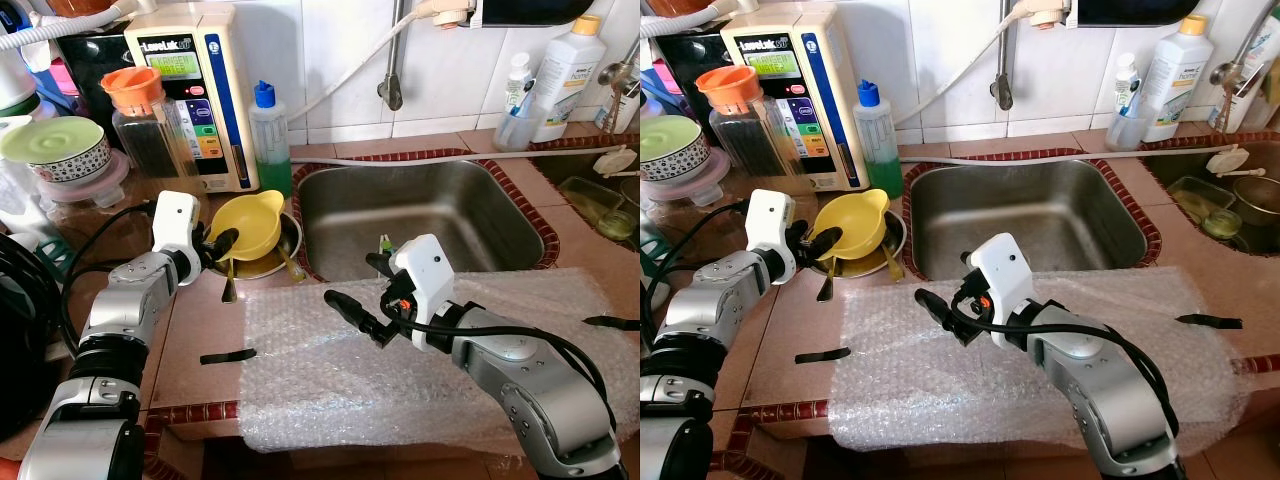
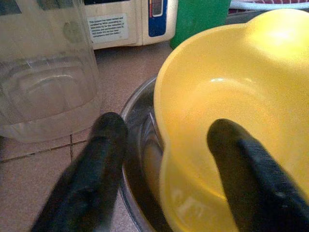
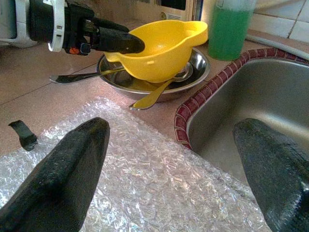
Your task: Kitchen organization
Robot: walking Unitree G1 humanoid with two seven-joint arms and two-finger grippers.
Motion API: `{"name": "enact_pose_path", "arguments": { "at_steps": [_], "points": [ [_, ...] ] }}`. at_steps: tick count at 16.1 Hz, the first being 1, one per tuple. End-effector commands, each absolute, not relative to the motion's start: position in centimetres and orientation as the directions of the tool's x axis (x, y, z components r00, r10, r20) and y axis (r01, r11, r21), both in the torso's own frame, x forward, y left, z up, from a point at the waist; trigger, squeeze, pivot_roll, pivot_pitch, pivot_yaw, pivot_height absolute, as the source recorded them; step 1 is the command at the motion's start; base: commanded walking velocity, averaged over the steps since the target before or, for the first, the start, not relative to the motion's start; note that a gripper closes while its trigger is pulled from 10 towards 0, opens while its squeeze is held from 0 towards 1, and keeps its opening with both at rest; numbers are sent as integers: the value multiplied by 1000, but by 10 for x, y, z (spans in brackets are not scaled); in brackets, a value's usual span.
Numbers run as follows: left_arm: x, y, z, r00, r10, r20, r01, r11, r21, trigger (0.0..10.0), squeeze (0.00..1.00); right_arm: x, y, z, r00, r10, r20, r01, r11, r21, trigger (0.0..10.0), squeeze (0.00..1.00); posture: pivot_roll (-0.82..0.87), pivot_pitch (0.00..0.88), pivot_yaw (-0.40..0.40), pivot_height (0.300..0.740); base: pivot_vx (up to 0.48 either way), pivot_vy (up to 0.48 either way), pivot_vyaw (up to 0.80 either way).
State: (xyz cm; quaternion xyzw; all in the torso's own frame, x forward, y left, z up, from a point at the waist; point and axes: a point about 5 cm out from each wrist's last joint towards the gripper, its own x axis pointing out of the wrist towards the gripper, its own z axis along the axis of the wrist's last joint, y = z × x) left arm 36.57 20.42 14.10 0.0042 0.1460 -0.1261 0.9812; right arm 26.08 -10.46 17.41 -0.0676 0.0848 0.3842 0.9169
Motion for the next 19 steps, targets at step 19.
{"name": "enact_pose_path", "arguments": {
  "at_steps": [19],
  "points": [
    [356, 218, 143, 964, -142, -224, 157, 986, 51, 0, 0, 270, -102, 177, 718, 676, -165, -694, 712, -107, 10000, 0, -265, 38, 85, 740, 0, 0, 0]
  ]
}}
